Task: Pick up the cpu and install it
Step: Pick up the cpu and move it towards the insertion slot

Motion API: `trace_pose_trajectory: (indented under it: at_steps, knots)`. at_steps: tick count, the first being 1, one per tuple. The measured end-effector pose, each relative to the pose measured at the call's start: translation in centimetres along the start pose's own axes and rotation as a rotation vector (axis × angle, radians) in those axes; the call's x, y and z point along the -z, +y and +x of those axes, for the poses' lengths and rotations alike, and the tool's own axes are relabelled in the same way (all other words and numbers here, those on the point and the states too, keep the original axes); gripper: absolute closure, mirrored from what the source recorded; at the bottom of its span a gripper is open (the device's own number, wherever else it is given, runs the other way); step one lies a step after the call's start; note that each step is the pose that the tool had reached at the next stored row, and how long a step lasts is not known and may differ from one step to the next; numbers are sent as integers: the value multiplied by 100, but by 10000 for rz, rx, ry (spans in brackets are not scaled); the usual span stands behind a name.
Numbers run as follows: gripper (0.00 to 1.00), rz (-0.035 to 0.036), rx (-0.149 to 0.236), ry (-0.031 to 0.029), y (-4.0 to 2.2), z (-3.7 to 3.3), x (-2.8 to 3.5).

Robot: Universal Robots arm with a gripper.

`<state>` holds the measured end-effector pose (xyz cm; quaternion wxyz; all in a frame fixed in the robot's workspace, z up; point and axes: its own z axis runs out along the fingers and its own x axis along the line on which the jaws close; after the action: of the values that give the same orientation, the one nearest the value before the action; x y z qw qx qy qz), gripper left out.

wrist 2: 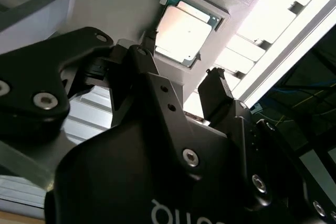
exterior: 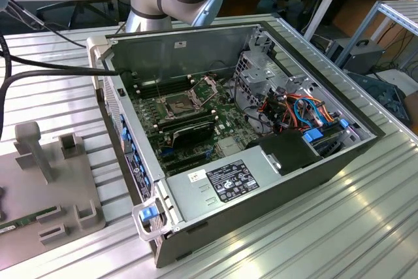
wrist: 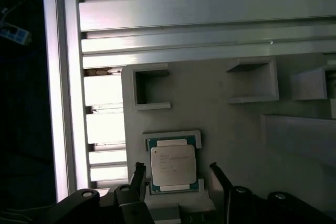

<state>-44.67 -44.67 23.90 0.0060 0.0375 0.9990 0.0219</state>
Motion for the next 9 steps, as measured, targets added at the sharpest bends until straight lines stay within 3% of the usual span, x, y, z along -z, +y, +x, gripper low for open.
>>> trace_pose_trajectory:
  at_steps: [9]
  knots:
    - [40,0,-1,-1,0,0,-2]
